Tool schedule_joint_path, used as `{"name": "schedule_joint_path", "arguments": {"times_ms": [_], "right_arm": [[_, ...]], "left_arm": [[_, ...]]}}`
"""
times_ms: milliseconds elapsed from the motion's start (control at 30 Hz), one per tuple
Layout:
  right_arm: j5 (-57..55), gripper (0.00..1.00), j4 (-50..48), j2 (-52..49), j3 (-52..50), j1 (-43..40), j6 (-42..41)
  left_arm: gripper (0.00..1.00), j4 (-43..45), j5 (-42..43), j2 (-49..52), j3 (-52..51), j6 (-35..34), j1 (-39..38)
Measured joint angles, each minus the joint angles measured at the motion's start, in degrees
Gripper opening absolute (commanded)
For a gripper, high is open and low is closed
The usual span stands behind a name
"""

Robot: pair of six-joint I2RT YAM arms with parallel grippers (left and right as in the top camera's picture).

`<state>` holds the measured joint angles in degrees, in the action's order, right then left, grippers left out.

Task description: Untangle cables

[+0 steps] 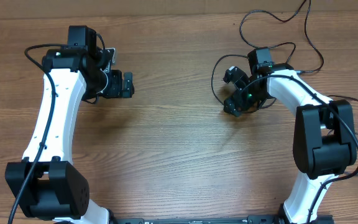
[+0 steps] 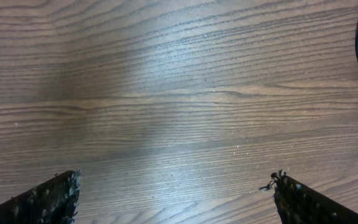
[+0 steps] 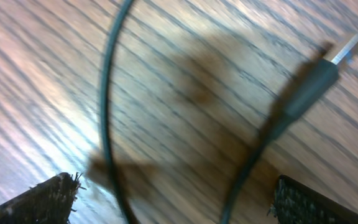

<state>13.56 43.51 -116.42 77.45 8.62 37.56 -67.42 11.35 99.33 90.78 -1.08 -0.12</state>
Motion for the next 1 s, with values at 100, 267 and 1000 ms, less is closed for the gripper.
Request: {"name": "schedule_joint_path", "arguments": {"times_ms": [100,267,1000], "right_arm": [[2.5,0.97,1.0,0.0,0.0,0.0,0.3],[4.0,0.11,1.5,-0.6,0.0,0.0,0.5],[18.4,0.04,17.0,-4.2,9.4,-0.2,-2.6]], "left_arm": [[1.00,-0.3,0.0,0.0,0.0,0.0,0.0],[1.00,-0.3,0.9,0.0,0.0,0.0,0.0],[1.00,0.1,1.1,0.0,0.0,0.0,0.0]]}}
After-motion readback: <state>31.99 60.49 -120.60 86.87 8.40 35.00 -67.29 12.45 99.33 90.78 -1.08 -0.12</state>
